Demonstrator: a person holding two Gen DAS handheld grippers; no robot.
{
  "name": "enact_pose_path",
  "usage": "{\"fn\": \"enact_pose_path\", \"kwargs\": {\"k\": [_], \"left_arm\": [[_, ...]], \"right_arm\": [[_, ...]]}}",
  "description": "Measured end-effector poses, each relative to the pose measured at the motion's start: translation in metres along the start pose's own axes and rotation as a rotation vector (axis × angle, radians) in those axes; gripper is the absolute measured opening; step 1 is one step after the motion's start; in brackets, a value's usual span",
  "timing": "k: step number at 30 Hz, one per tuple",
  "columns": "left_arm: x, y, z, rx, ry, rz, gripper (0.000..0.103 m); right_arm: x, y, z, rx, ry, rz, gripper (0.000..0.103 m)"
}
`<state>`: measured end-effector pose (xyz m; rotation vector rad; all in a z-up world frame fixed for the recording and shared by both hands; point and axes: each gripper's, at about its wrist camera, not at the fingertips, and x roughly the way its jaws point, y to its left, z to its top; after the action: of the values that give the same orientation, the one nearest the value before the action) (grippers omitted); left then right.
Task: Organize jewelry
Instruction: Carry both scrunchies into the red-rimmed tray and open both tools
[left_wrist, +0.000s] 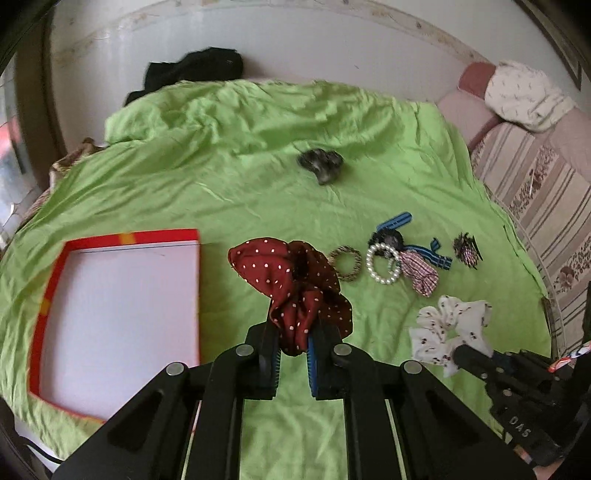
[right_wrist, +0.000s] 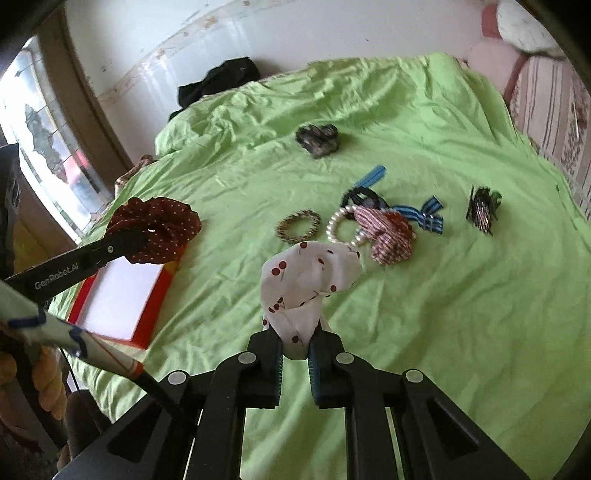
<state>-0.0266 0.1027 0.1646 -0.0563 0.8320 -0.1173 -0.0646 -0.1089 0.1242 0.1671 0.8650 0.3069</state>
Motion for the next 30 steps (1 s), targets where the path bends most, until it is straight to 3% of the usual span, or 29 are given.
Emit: {"fn": "enact_pose_path", "kwargs": {"k": [8,14,24,30], "left_arm": [[-0.025,0.060,-0.022,-0.074,-0.043,0.087,0.011],[-0.037,0.142,-0.054,-0.235,-0.024,0.157,0.011],[-0.037,0.246,-0.090,-0.431,0.023,0.272,0.011],[-0.026,0.276,-0.102,-0.496,0.067,0.305,0.011]], "right_arm": [[-0.004,0.041,-0.003,-0.077,0.024,0.031,0.012],[0.016,0.080,-0.003,-0.135,0.085,0.097,0.012],[0.069,0.150,0.002,-0.099,0.237,0.360,0.012],[0.101,0.190,0.002,-0.107,0.308,0.465,0.012]]}}
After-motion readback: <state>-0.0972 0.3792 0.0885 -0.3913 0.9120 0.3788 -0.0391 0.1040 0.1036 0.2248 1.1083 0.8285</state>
